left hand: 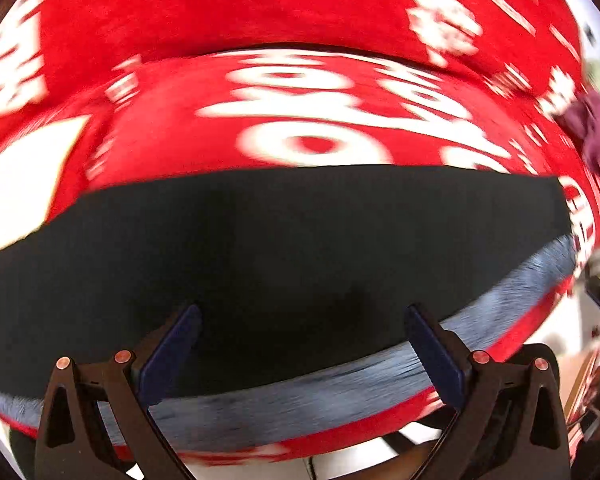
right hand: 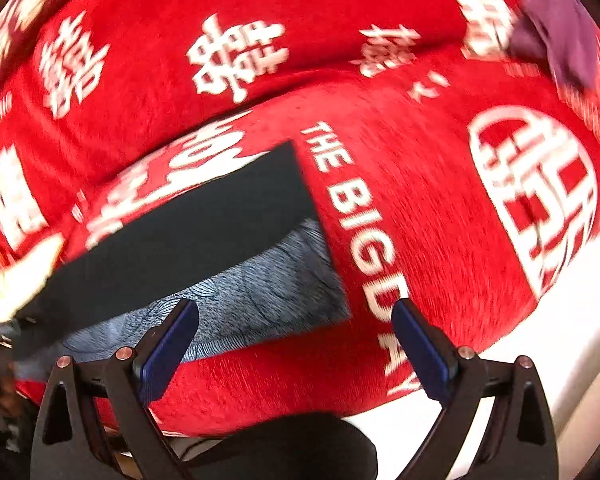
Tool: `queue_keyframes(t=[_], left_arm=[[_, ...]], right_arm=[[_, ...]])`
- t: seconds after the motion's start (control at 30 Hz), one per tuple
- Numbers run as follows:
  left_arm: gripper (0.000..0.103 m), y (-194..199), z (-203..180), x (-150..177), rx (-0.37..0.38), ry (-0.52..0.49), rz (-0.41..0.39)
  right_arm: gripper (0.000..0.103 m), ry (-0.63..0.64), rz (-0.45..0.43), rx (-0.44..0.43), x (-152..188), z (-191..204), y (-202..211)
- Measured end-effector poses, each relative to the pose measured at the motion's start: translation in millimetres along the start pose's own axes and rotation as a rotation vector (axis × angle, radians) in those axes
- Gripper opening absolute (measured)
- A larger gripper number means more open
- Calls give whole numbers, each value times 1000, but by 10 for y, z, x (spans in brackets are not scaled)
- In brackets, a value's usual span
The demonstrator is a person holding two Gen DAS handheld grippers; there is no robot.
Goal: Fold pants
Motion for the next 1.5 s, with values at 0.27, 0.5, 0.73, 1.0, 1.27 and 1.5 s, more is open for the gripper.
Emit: queue_keyframes(t=[0.27,0.5,0.73,1.0,1.27,1.5], left_arm=[[102,-161,-1326,-619,42,-248,-52],[102,-482,-1303,-464,-14,-227,45],[102,-524,-1113,-353,-12,-180,90],[102,-427,-773,-335,-92,-57,47],[102,-527,-554,-259,-120,27,77],[102,-480,-482,-114,-151,98,112]], right_arm=[[98,-49,-165,-137,-141,58,117],[98,-42,-15,-346,-446,303,-486],[99,-16,-95,-270,-127,92,-48],[100,-195,-7,-354,355,-300,-143],[100,-176,-44,-362,195,-101,-446],[102,-168,-15,-369,125,-28,-597]])
Point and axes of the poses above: each gripper's, at about its wrist camera, not at the fingertips, and y roughly against the way its jaws point, z to its left, x to its underside, the point moved 5 cm from there along -y, roughly the way its jaws point, and after that the axes turned 4 degrees about -z, right-handed, at the moved point
